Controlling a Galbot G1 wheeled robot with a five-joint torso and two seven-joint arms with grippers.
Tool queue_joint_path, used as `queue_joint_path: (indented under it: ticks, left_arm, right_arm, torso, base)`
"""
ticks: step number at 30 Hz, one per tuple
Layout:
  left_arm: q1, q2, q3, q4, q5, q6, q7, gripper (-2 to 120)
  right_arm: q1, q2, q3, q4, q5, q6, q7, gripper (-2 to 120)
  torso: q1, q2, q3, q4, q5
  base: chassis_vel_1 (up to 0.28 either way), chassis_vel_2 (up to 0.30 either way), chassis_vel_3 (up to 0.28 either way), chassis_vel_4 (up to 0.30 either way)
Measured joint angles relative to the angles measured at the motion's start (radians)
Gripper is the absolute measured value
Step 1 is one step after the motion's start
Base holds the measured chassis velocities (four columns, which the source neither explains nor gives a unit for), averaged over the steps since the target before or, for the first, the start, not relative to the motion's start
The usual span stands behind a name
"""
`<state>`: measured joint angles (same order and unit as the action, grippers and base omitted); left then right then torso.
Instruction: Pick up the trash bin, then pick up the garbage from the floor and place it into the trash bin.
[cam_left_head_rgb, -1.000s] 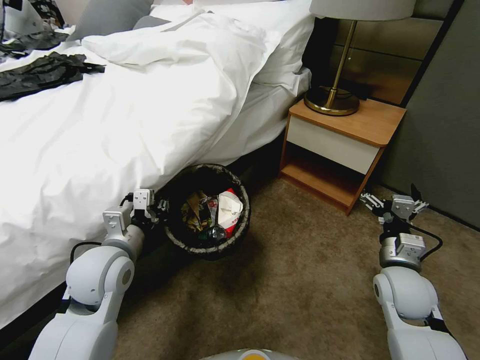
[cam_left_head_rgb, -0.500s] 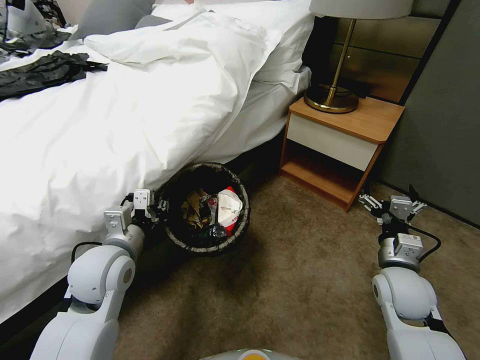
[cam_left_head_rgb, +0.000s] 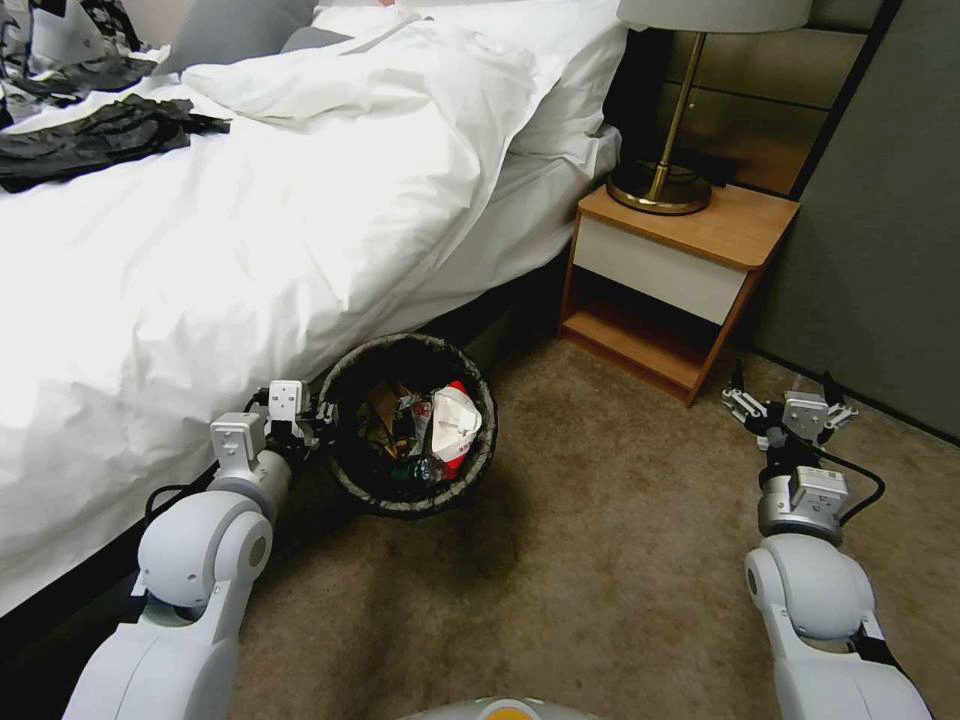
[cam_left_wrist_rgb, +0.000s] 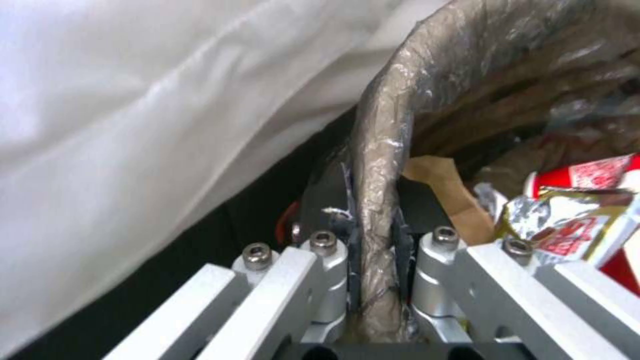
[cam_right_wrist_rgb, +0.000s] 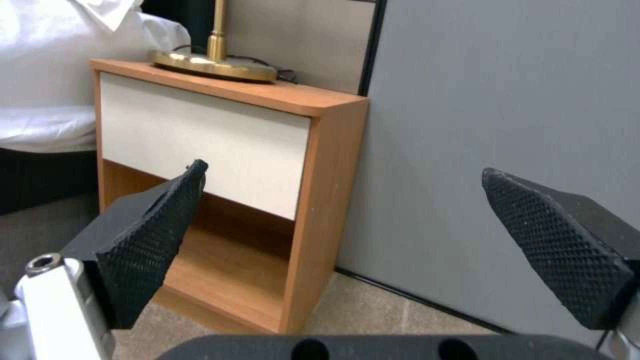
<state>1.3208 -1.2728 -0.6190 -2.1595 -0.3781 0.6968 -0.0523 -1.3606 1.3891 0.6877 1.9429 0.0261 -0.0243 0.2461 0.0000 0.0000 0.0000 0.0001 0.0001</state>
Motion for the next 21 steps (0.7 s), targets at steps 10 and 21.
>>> queue_joint_path:
  ticks: [10, 21]
  left_arm:
    - [0.002, -0.003, 0.003, 0.004, 0.002, -0.002, -0.001, 5]
    - [0.002, -0.002, 0.005, 0.004, 0.001, -0.002, -0.005, 5]
  right_arm:
    - [-0.002, 0.002, -0.001, -0.007, 0.0, 0.002, 0.006, 100]
    - [-0.004, 0.001, -0.006, -0.002, -0.001, -0.012, 0.014, 100]
  torso:
    - [0.0, 0.0, 0.0, 0.0, 0.0]
    - [0.0, 0.0, 0.0, -0.0001, 0.0]
  base:
    - [0.037, -0.052, -0.048, 0.054]
    - [0.049, -0.044, -0.05, 0.049]
